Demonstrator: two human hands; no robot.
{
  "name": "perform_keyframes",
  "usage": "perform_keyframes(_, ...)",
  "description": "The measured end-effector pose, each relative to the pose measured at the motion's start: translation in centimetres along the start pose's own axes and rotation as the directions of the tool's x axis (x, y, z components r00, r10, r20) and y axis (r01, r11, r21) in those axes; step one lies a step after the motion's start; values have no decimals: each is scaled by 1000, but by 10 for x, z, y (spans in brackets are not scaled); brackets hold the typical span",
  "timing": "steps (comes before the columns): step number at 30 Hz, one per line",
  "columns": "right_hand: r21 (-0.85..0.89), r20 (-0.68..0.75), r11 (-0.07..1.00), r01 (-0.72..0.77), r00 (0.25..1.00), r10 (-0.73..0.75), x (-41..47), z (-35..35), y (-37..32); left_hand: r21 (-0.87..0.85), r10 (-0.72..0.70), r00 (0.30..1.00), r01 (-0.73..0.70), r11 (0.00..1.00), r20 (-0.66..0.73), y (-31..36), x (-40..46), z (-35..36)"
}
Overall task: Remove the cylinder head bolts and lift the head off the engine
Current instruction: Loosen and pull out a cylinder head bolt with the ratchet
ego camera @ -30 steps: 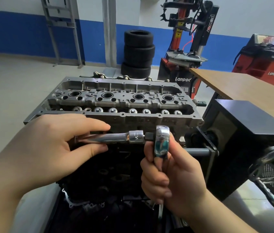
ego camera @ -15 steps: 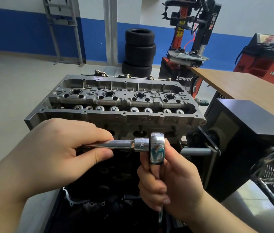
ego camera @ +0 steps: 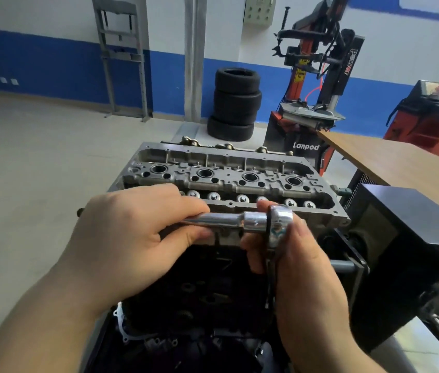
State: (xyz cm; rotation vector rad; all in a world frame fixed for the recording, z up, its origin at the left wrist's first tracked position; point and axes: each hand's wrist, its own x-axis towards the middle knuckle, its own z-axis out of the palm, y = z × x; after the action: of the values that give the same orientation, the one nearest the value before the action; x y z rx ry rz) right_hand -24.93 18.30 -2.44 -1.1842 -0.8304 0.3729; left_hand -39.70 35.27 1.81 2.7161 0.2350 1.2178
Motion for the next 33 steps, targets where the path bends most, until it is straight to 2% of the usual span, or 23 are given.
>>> perform_keyframes(2, -118, -17, 985, 128, 991, -131, 15, 15, -30, -38, -2, 994, -2, 999, -112, 4, 3, 0)
perform_keyframes(5, -250, -22, 947, 201, 977, -214, 49, 32, -67, -155, -75, 972, 41, 987, -221, 7, 6, 2)
perform_keyframes(8, -372, 7, 918, 139, 989, -147, 90, 46, -91, -151, -156, 944, 116, 982, -291, -13, 6, -8)
perform_keyframes(10, -372, -31, 927, 41, 998, -56, 117, 53, -107, -257, -296, 870, 205, 944, -395, -42, 1, -22)
perform_keyframes(11, -369, -48, 929, 8, 998, -28, 128, 56, -117, -398, -425, 793, 254, 881, -436, -59, -2, -28)
perform_keyframes(12, -362, -59, 932, -12, 998, -11, 139, 59, -127, -556, -573, 694, 292, 778, -437, -77, -5, -32)
perform_keyframes(14, -366, -75, 931, -12, 997, -17, 157, 64, -146, -758, -800, 521, 380, 530, -298, -106, -12, -34)
perform_keyframes(16, -435, -69, 898, 57, 993, -96, 172, 68, -161, -816, -897, 426, 473, 332, -119, -123, -18, -28)
perform_keyframes(19, -614, -14, 759, 218, 958, -287, 188, 77, -172, -856, -934, 353, 499, 134, 60, -133, -24, -8)
perform_keyframes(22, -717, 106, 611, 336, 919, -381, 198, 87, -165, -809, -917, 340, 587, 33, 209, -129, -23, 17)
perform_keyframes(24, -764, 192, 522, 379, 906, -377, 200, 95, -156, -773, -880, 377, 634, 18, 289, -125, -20, 28)
perform_keyframes(27, -810, 282, 398, 430, 882, -378, 201, 108, -145, -724, -806, 493, 679, 120, 329, -119, -15, 29)
perform_keyframes(33, -761, 407, 388, 520, 848, -339, 198, 131, -146, -687, -803, 522, 696, 207, 287, -118, -7, 23)
